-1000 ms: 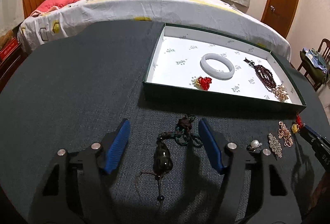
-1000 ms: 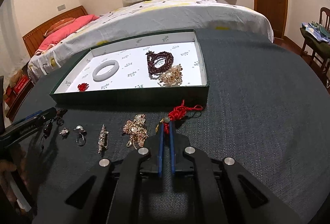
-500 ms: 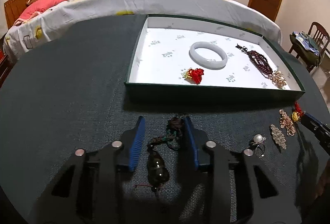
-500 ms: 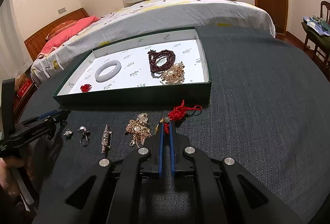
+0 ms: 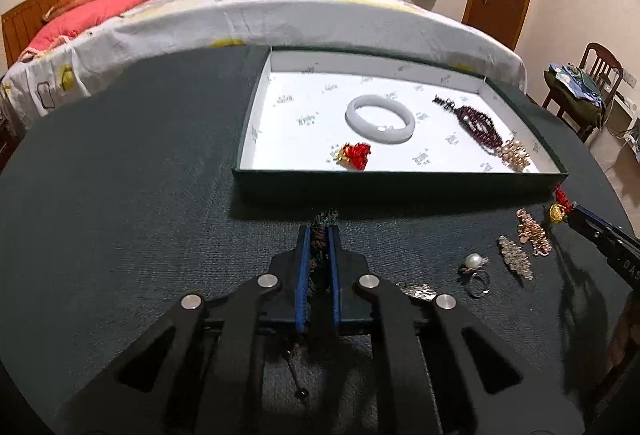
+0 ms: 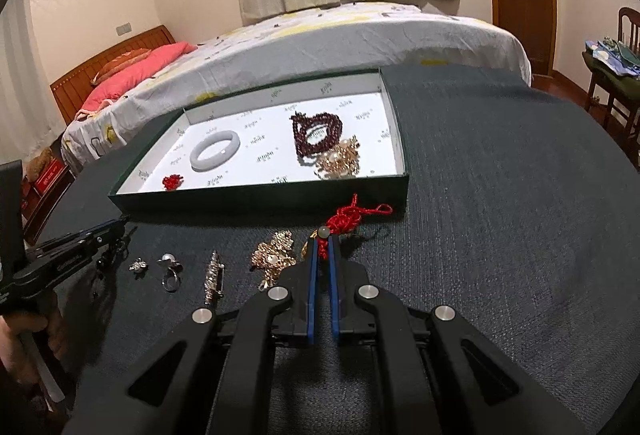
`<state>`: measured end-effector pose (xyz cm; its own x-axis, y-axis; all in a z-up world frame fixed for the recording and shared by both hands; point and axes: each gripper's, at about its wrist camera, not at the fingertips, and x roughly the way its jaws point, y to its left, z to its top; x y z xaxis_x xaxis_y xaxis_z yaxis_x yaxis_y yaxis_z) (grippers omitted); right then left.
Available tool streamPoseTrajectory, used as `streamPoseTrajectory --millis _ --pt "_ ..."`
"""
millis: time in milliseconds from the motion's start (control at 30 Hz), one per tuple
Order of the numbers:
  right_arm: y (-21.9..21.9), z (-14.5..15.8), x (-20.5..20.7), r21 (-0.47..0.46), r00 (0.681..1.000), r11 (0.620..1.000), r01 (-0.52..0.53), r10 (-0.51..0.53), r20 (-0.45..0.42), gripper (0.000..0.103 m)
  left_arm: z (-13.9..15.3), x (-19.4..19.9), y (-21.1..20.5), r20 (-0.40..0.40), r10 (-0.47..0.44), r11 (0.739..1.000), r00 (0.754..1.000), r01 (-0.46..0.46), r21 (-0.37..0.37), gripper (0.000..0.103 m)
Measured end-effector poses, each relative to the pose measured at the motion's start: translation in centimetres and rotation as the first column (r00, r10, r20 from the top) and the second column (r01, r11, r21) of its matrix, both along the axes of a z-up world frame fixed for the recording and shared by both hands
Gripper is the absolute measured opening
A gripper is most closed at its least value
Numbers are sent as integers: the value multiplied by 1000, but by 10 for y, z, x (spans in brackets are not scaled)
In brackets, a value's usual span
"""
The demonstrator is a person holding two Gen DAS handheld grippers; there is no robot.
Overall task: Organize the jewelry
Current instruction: 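Carry the red knot and black pendant into the box and open both tools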
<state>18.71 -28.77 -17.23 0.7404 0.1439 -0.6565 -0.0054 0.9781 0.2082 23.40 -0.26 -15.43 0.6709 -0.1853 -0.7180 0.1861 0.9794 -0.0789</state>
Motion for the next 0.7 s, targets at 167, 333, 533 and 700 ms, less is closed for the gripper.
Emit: streamPoseTrajectory --millis 167,333,533,700 --pt "4 9 -4 -7 999 1000 7 -6 46 6 20 -13 -2 78 27 1000 997 -27 5 9" --pt "4 22 -6 -11 995 1000 19 -18 95 6 39 -21 -2 135 58 998 989 -57 -13 9" --pt "6 42 0 -24 988 1000 17 -13 152 6 70 -22 -6 220 66 998 973 -61 -31 9" --pt "8 66 15 -37 976 999 10 -2 216 6 101 -9 -14 287 53 998 956 -41 -49 9"
